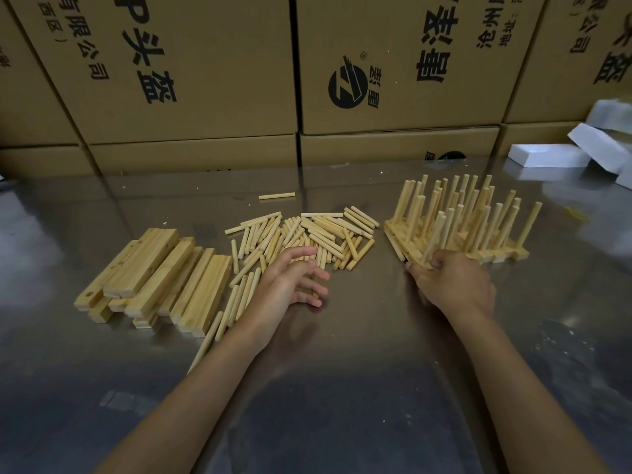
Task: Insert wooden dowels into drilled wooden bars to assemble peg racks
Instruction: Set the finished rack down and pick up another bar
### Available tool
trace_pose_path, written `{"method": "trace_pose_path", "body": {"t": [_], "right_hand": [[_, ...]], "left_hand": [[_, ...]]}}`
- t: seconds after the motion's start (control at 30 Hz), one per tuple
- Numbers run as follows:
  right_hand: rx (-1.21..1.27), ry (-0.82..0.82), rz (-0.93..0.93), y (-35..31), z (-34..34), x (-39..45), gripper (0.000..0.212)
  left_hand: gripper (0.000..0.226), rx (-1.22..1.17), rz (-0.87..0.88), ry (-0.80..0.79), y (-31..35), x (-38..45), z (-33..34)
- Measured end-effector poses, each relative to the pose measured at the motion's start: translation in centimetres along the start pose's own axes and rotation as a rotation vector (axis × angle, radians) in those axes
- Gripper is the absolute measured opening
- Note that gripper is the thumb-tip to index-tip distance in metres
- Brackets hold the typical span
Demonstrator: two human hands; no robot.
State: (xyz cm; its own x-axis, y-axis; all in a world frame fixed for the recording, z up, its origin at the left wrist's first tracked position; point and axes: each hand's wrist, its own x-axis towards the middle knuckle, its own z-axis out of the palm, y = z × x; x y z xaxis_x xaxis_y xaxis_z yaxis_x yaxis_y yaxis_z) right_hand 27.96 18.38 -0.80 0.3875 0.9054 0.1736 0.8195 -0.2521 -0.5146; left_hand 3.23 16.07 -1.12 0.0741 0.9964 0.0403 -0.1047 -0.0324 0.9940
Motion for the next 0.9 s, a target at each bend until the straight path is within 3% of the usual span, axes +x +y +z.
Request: {"method": "trace_pose_path", "body": {"t": [0.37,0.53,0.9], "right_hand": [[-0.003,-0.048,-0.266,-1.3,1.2,-0.8,0.043],[0.025,0.094,-0.197,-0.9,0.5,-0.5,0.037],[-0.119,-0.005,-0.083,-0.3,0.6,-0.1,0.052]], "left_hand": [[0.021,0.021,0.01,0.006,-0.3,-0.1,-0.1],[0.021,0.028,0.008,0.001,-0.4,0.0,-0.1],[0.021,0.064,0.0,0.02,-0.1,-0.2,0.1]]}}
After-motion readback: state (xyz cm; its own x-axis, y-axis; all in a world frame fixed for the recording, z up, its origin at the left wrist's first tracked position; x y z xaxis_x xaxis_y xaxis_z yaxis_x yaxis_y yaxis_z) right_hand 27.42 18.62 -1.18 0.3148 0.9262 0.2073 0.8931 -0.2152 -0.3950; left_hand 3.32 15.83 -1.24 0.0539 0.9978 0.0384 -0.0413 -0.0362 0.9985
